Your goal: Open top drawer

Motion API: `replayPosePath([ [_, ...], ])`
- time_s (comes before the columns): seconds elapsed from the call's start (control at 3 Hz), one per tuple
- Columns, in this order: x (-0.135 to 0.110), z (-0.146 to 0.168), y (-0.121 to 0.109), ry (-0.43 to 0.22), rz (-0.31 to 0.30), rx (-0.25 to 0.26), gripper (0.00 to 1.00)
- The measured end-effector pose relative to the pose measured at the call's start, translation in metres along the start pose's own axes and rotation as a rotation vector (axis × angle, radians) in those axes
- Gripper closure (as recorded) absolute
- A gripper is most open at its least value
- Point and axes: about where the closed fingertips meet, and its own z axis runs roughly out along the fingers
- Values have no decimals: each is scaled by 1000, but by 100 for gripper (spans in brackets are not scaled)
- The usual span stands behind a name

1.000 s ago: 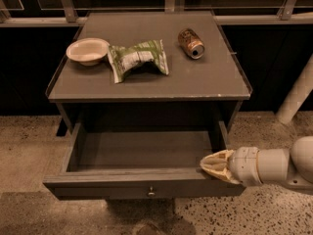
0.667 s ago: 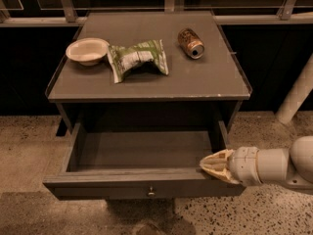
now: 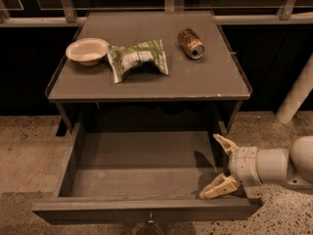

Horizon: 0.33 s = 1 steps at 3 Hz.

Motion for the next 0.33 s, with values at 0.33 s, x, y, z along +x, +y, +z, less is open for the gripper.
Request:
replayPosePath([
  [0.33,0,0,0,0,0,0,0],
])
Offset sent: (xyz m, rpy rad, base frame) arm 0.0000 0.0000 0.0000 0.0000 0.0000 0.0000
